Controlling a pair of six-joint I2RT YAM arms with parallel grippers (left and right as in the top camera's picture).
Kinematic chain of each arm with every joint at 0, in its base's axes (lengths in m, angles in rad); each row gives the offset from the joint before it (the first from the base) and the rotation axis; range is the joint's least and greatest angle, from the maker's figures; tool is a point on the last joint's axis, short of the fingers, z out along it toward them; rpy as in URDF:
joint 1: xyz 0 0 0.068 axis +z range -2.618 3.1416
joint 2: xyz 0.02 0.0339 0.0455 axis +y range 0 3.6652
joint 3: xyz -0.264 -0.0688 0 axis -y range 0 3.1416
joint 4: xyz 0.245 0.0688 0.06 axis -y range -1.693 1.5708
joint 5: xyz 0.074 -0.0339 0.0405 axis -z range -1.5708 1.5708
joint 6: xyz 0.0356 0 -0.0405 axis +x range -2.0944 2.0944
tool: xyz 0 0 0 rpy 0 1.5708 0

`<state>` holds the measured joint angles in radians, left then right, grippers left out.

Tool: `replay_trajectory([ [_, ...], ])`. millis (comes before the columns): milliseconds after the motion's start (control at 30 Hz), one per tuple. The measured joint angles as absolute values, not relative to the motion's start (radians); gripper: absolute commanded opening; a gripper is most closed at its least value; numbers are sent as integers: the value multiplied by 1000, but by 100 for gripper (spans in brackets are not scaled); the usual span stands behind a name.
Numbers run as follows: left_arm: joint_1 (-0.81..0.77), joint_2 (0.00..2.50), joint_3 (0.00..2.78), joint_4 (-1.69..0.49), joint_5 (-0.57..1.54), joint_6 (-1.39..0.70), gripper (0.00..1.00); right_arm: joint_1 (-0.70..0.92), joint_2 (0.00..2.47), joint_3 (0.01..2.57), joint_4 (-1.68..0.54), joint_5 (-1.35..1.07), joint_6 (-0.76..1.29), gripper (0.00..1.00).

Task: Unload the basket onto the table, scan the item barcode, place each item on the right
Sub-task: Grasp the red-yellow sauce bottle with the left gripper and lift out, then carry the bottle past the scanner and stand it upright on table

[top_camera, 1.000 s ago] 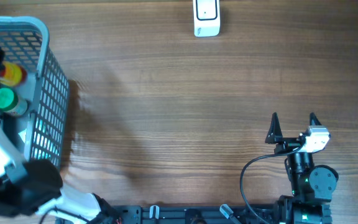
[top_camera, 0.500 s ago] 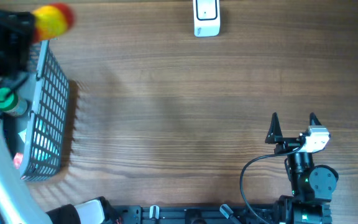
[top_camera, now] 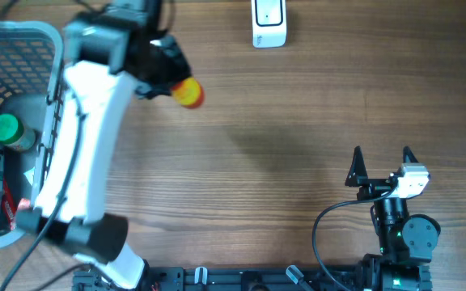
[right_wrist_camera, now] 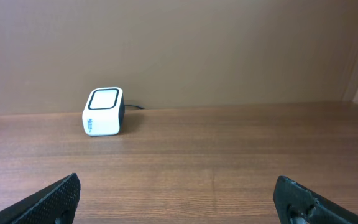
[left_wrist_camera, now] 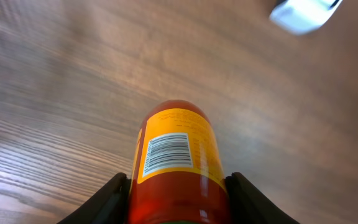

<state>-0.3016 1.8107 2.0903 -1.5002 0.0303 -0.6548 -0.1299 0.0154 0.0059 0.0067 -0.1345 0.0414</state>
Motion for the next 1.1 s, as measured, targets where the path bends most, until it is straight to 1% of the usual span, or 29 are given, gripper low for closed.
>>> replay_trajectory([
  [133,-390,1939,2090,-1489,8,-648,38,-130,15,6,7,-134,41,100],
  [200,-426,1997,2090,-1470,-1,-648,40,-130,15,6,7,-134,41,100],
  [400,-522,2133,2090,-1386,-7,-648,40,-130,15,6,7,-134,41,100],
  [700,-620,2199,2078,-1335,-19,-648,40,-130,15,6,7,-134,41,100],
  [833,-646,2199,2037,-1282,-38,-648,43,-130,16,6,7,-134,41,100],
  [933,-659,2196,2029,-1272,-56,-649,52,-130,15,6,7,-134,41,100],
  [967,-661,2196,2028,-1271,-57,-649,60,-130,15,6,7,-134,41,100],
  [1033,-661,2196,2024,-1269,-56,-649,67,-130,15,6,7,-134,41,100],
  [1067,-662,2196,2022,-1269,-55,-648,73,-130,15,6,7,-134,41,100],
  [1100,-662,2196,2022,-1267,-55,-649,85,-130,15,6,7,-134,41,100],
])
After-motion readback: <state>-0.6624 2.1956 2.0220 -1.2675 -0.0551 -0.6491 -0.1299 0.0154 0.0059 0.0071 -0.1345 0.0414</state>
